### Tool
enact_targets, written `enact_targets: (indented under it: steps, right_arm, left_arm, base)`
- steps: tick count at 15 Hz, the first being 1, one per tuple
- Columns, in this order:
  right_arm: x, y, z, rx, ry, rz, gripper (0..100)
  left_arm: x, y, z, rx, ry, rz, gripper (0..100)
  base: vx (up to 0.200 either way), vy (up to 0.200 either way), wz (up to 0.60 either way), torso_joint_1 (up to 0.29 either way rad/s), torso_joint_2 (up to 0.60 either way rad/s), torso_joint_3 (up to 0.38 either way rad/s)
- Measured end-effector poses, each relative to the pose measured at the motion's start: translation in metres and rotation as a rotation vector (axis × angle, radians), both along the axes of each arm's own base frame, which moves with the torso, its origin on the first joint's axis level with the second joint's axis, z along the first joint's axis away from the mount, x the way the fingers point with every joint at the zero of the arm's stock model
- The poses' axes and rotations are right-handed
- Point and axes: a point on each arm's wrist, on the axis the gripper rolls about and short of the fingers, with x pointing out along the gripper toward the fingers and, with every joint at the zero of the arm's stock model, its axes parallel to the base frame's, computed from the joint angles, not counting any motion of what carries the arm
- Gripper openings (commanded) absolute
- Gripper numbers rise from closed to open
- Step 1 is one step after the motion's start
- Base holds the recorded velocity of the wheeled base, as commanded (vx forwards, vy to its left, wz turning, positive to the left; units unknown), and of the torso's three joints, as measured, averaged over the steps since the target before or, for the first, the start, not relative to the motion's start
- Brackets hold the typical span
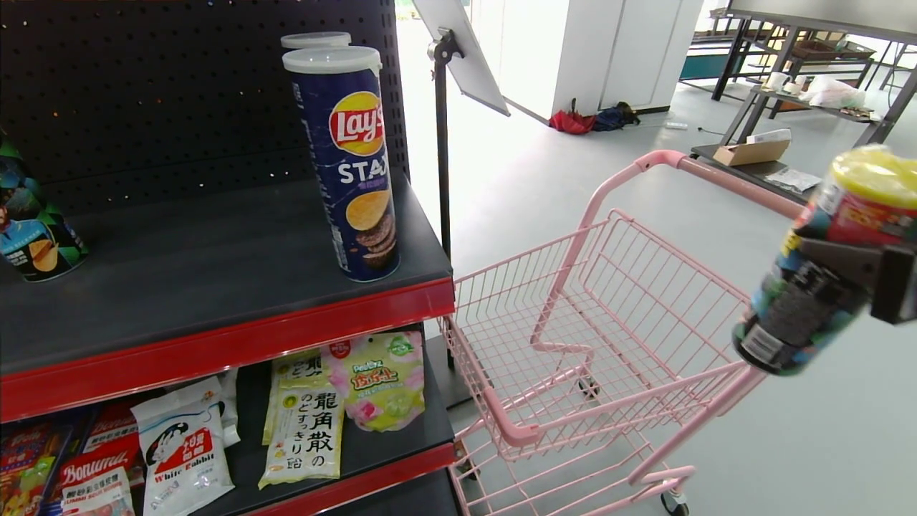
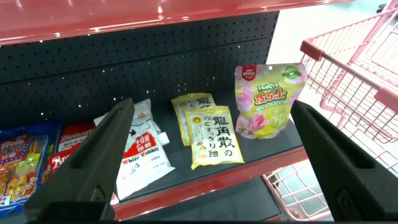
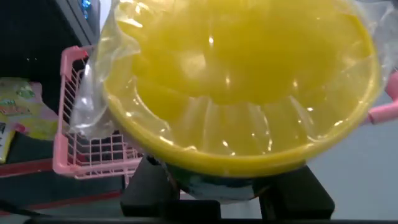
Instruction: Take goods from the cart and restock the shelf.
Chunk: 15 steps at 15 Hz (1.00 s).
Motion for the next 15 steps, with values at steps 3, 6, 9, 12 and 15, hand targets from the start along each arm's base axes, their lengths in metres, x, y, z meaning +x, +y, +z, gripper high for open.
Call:
enact_targets:
  steps: [3, 6, 9, 12, 15]
  right_arm:
    - [-0.064, -0.027, -0.035, -0.06, 0.017, -0.087, 0]
    - [-0.099, -0.04, -0.065, -0.091, 0.009, -0.169, 0]
    - [-0.111, -0.042, -0.072, -0.082, -0.026, -0.183, 0]
    - [-0.116, -0.043, -0.072, -0.076, -0.046, -0.184, 0]
    - [-0.117, -0.043, -0.073, -0.075, -0.05, -0.183, 0]
  left_arm:
    - [0.0, 0.0, 0.0, 0.0, 0.0, 0.0, 100]
    - [0.0, 0.0, 0.0, -0.001, 0.0, 0.0, 100]
    - [0.0, 0.0, 0.0, 0.0, 0.0, 0.0, 100]
    - [0.0, 0.0, 0.0, 0.0, 0.0, 0.0, 100]
    - [0.0, 0.0, 0.0, -0.001, 0.0, 0.0, 100]
  base:
    - [0.0, 0.0, 0.0, 0.0, 0.0, 0.0]
    - [0.0, 0.0, 0.0, 0.006, -0.02, -0.017]
    - [0.0, 0.0, 0.0, 0.128, -0.39, -0.258]
    - [0.0, 0.0, 0.0, 0.199, -0.56, -0.351]
    - [0.0, 0.0, 0.0, 0.23, -0.6, -0.367]
